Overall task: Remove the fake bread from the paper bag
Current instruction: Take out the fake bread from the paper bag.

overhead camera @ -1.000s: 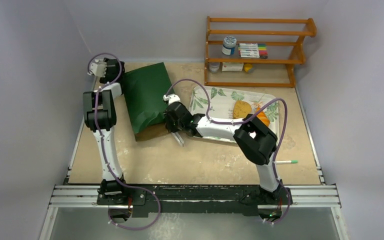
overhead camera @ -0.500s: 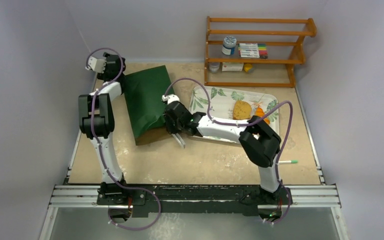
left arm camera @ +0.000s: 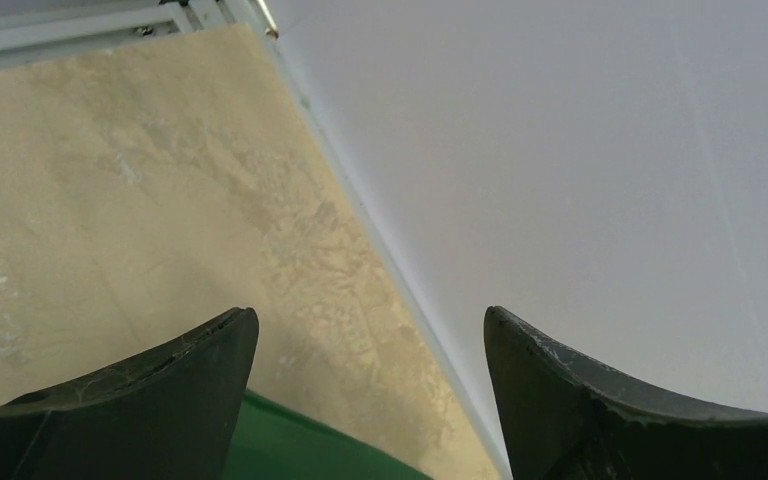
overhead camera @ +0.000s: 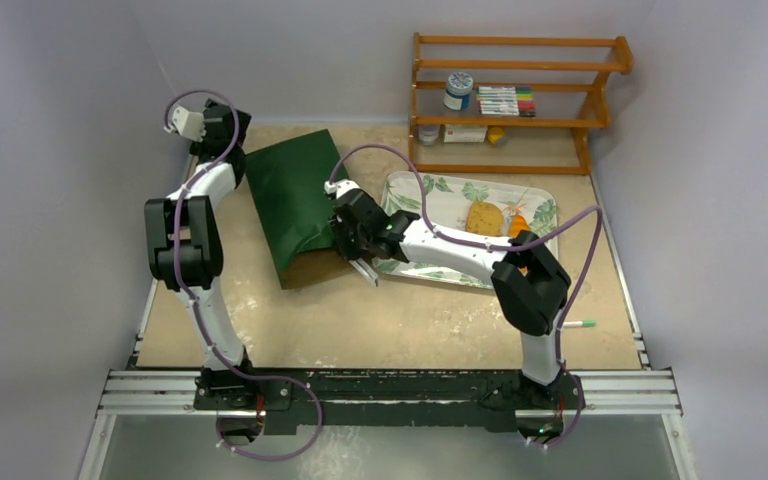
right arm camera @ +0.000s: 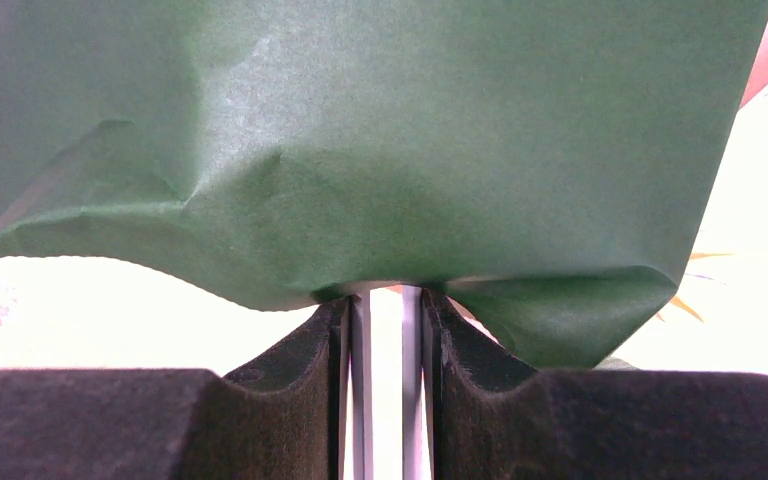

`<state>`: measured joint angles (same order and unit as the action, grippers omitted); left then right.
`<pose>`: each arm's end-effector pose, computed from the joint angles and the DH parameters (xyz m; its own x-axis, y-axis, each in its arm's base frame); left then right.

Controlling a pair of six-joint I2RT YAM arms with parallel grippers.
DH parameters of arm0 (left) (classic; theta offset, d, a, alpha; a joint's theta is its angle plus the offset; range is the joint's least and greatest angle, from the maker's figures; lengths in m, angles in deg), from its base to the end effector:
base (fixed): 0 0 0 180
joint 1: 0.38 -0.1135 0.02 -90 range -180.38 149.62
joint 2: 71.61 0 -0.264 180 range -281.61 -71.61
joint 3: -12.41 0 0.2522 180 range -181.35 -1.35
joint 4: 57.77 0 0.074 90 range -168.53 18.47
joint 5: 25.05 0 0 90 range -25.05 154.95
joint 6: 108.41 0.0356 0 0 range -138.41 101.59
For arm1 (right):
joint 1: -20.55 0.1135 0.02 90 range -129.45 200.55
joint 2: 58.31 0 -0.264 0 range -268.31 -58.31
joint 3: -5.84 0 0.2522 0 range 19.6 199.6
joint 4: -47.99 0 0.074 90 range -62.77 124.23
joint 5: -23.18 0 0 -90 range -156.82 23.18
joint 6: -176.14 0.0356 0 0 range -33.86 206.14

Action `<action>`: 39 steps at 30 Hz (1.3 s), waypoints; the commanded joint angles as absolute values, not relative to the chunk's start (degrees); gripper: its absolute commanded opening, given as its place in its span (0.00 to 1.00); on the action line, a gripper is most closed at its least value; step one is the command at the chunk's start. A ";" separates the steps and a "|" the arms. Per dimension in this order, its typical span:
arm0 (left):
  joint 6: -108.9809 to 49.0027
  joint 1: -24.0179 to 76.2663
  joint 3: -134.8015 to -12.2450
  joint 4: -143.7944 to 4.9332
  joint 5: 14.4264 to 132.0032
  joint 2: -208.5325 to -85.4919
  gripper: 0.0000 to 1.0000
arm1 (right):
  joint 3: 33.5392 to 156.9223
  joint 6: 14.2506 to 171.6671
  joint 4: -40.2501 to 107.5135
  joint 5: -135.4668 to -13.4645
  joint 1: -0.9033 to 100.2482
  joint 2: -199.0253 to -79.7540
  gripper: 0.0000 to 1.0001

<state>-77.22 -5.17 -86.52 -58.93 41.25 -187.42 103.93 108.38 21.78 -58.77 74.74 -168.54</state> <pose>0.4748 0.0541 0.2449 0.2314 -0.7667 -0.5989 -0.5008 0.4339 -0.7489 0.2635 0.3568 0.2404 -0.6156 -0.2128 -0.7588 -0.5464 0.8091 0.2164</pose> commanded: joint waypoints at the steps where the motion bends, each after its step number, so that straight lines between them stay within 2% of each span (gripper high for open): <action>1: -77.77 -7.02 -84.34 -61.12 45.15 -186.31 0.84 | 106.85 106.38 21.39 -59.18 74.43 -165.87 0.09; 18: -78.89 -9.82 -80.90 -64.66 56.29 -188.13 0.82 | 108.37 105.59 19.94 -59.87 73.54 -167.22 0.09; 27: -81.29 -10.38 -77.41 -63.64 59.75 -185.88 0.74 | 108.29 105.80 19.61 -59.64 73.40 -167.03 0.09; 34: -81.04 -10.31 -75.65 -63.11 60.10 -185.34 0.54 | 107.80 106.05 19.49 -59.27 73.46 -166.46 0.09; 39: -82.61 -10.36 -73.34 -59.74 59.50 -184.51 0.29 | 107.07 106.35 19.46 -59.31 73.45 -165.83 0.09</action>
